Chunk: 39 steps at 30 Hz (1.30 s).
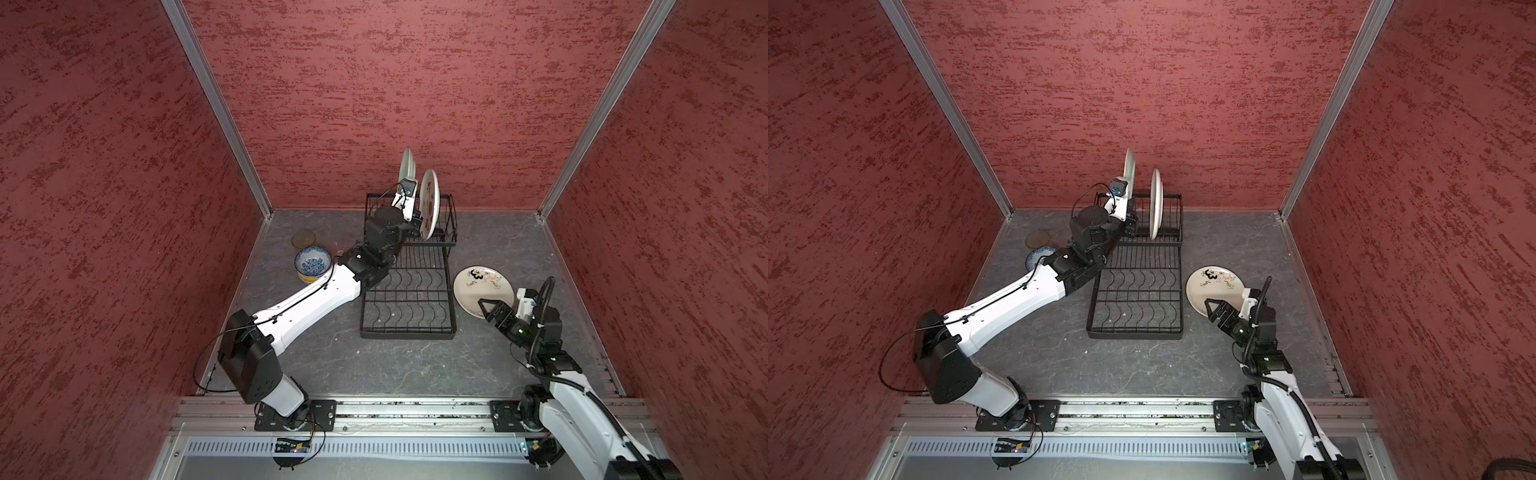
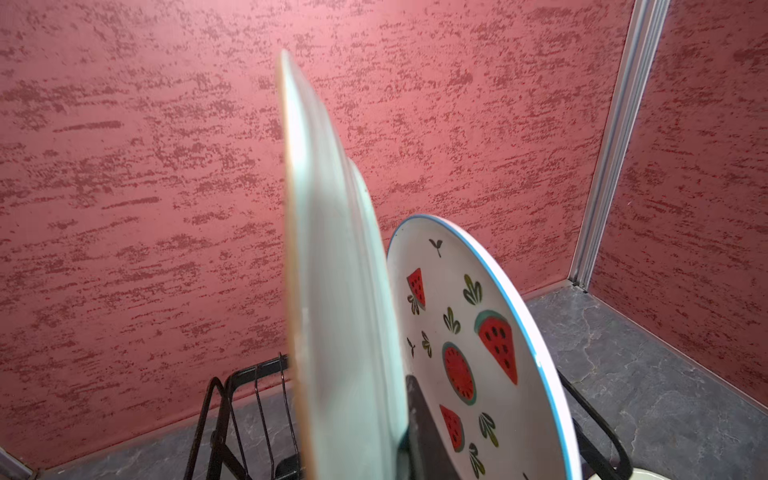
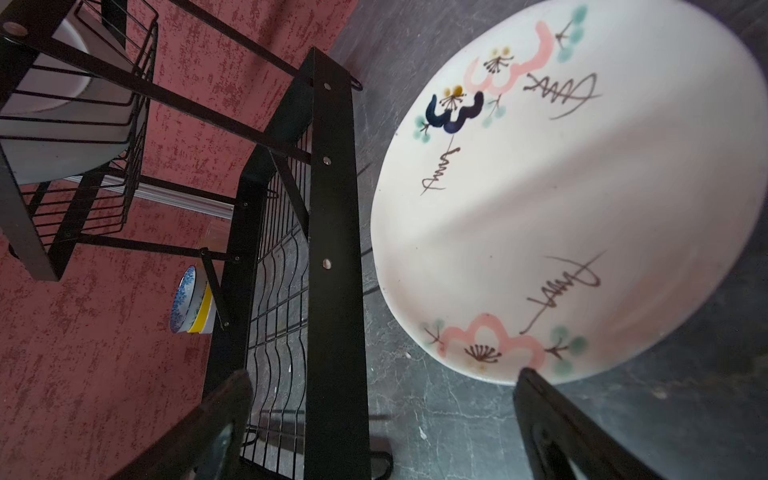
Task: Unload the mixed dishes from the dish rack
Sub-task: 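Lift the pale green plate up out of the rack with the left gripper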
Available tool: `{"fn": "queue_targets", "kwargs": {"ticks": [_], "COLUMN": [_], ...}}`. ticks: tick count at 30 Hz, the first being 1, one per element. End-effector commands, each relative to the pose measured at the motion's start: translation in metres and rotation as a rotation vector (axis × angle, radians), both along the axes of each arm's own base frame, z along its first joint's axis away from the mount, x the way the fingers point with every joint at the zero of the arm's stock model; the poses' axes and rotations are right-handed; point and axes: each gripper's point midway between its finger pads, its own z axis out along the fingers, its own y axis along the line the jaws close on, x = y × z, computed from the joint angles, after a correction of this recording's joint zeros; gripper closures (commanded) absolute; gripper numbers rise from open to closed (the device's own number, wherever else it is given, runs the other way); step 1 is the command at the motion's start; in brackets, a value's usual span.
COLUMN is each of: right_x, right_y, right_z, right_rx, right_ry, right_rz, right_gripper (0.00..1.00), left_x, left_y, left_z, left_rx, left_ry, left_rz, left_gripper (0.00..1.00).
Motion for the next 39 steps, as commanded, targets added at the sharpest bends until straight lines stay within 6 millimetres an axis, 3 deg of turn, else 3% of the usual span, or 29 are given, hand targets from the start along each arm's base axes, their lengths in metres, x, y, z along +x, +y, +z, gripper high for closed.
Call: {"fn": "queue_targets", "kwargs": {"ticks": [1, 14, 25, 30, 39], "right_x": [0.004, 0.006, 0.008, 0.009, 0.009], "right_y": [-0.003, 0.002, 0.005, 0.015, 0.016], "right_z": [0.004, 0.008, 0.014, 0.028, 0.044], "right_rx": [-0.007, 0.032, 0.07, 0.163, 0.178], "right_ry": [-0.035, -0.043, -0.052, -0.072, -0.092], "right_rz": [-0.013, 0.001, 0.007, 0.038, 0.043], "right_gripper": [0.01, 0.01, 0.01, 0.01, 0.01], "left_x": [-0.027, -0.061, -0.115, -0.127, -0.156], "left_y": [0.014, 0.019, 0.024, 0.03, 0.039], "left_z": [0.078, 0.085, 0.101, 0.096, 0.077], "left_rx": [-0.131, -0.131, -0.157, -0.166, -0.179], "left_ry": [-0.202, -0.247, -0.295, -0.281, -0.187], "left_rz": [-0.013, -0.026, -0.079, -0.085, -0.146], "left_gripper": [1.0, 1.0, 1.0, 1.0, 1.0]}}
